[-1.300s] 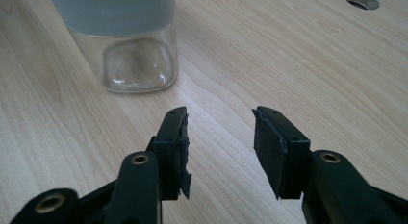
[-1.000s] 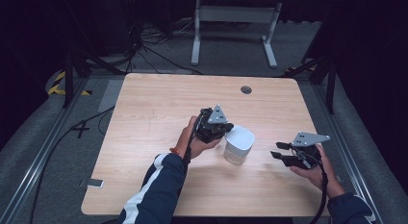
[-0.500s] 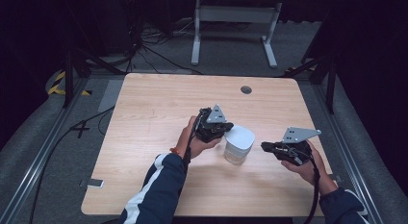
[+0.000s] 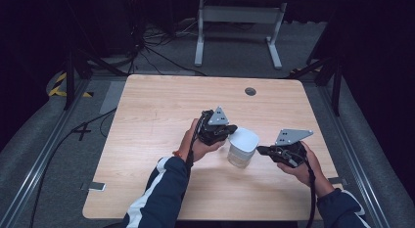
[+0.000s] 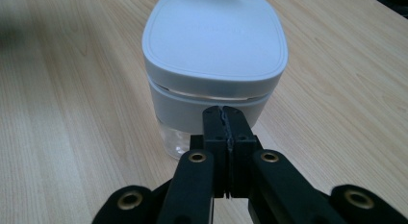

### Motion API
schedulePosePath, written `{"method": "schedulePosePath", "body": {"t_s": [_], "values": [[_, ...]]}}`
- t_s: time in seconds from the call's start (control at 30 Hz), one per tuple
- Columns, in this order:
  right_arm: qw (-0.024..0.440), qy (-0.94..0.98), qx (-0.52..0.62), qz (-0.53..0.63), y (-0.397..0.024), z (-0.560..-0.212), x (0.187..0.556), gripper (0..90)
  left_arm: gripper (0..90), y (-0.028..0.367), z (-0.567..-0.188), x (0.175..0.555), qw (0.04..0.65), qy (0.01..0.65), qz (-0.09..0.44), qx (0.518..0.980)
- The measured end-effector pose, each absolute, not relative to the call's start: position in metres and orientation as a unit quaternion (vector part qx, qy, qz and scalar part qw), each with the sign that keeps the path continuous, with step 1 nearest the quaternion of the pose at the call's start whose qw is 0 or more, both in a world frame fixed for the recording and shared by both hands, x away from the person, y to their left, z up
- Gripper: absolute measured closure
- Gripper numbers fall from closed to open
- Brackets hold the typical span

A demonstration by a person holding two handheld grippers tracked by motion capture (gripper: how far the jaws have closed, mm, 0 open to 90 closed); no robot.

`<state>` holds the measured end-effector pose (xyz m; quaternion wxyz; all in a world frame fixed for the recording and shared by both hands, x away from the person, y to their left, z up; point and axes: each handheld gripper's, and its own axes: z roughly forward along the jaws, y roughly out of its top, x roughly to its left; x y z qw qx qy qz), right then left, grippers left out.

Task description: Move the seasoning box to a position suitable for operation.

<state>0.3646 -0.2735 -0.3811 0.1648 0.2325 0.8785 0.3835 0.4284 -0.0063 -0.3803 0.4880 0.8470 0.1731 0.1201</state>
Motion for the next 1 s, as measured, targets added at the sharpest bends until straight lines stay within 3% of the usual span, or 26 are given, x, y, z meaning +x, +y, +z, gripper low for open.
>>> {"method": "schedulePosePath", "body": {"t_s": [0.6, 1.0], "values": [[0.169, 0.87, 0.22, 0.407, -0.263, -0.369, 0.363, 89.4, 84.5, -0.001, -0.379, 0.423, 0.479, 0.172, 0.14, 0.849], [0.172, 0.865, 0.216, 0.42, -0.258, -0.361, 0.366, 89.4, 82.3, 0.052, -0.374, 0.402, 0.46, 0.176, 0.172, 0.853]]}}
